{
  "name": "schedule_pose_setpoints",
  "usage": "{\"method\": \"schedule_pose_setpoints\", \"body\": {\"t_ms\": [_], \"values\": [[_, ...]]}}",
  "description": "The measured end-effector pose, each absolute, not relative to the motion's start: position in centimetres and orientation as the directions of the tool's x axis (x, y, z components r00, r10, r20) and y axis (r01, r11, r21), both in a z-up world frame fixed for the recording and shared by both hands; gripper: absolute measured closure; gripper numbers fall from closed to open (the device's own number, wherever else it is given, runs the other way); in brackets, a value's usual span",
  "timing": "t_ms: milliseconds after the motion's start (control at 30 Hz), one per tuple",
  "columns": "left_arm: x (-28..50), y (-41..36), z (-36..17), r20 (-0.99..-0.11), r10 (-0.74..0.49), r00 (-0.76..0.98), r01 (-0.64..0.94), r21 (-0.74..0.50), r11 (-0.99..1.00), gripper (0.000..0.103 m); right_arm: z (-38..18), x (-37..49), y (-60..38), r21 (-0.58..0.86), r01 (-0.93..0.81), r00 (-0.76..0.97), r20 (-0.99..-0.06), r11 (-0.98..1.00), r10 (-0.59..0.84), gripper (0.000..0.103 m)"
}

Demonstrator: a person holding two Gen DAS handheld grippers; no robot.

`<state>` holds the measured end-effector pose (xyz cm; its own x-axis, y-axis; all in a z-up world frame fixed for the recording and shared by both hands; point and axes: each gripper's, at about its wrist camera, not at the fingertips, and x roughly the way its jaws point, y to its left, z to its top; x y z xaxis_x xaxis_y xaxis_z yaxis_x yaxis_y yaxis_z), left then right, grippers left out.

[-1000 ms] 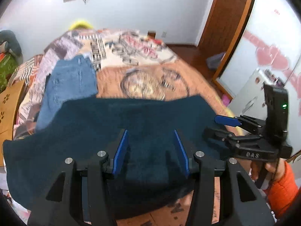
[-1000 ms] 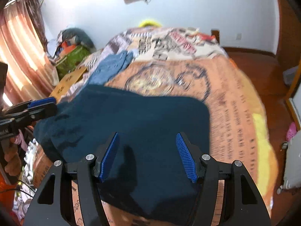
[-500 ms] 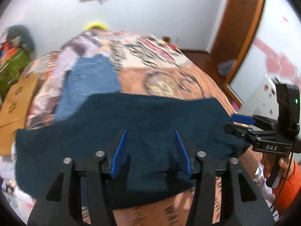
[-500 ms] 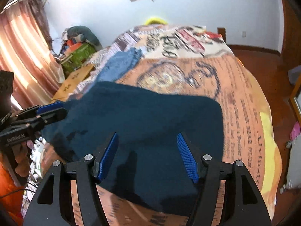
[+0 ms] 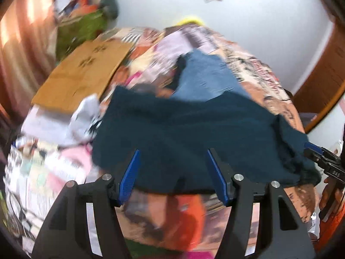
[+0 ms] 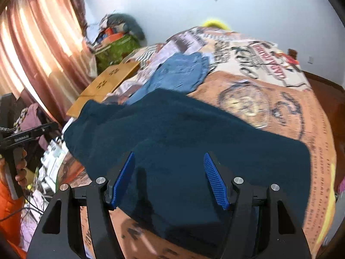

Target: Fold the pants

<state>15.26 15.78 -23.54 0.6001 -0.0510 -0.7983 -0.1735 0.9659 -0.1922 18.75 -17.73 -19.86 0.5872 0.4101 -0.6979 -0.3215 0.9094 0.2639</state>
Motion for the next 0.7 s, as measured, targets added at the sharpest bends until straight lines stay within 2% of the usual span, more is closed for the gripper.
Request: {"method": "schedule_pose_setpoints", "body": {"t_ms": [233, 267, 367, 467, 567, 700], "values": [[14.6, 19.0, -29.6, -0.818, -0.262, 0.512, -0.248, -0.433, 0.867, 0.041, -22.1, 19.7, -14.3, 0.244, -0.36, 0.511, -0.756, 0.9, 0.409, 0.04], [14.7, 19.1, -30.4, -0.812, -0.293, 0.505, -0.258, -0.466, 0.846, 0.041, -22.4, 19.8, -13.9, 0.226, -0.362, 0.503, -0.769, 0.904, 0.394, 0.037], [15.2, 19.5, -32.6, -0.771, -0.402, 0.495, -0.28, -0.579, 0.766, 0.041, -22.5, 19.5, -12.9, 0.176, -0.382, 0.508, -0.78, 0.907, 0.365, 0.031], [16.0, 20.3, -34.8, -0.7, -0.516, 0.494, -0.307, -0.695, 0.65, 0.041, -22.6, 19.5, -12.4, 0.14, -0.393, 0.509, -0.79, 0.909, 0.342, 0.029], [17.1, 21.0, -35.5, -0.673, -0.523, 0.524, -0.33, -0.726, 0.603, 0.041, -22.7, 19.6, -12.7, 0.165, -0.387, 0.504, -0.786, 0.907, 0.358, 0.029], [18.6, 20.9, -34.9, -0.708, -0.45, 0.545, -0.355, -0.68, 0.641, 0.041, -22.7, 19.6, -12.6, 0.18, -0.384, 0.502, -0.782, 0.906, 0.368, 0.029]]}}
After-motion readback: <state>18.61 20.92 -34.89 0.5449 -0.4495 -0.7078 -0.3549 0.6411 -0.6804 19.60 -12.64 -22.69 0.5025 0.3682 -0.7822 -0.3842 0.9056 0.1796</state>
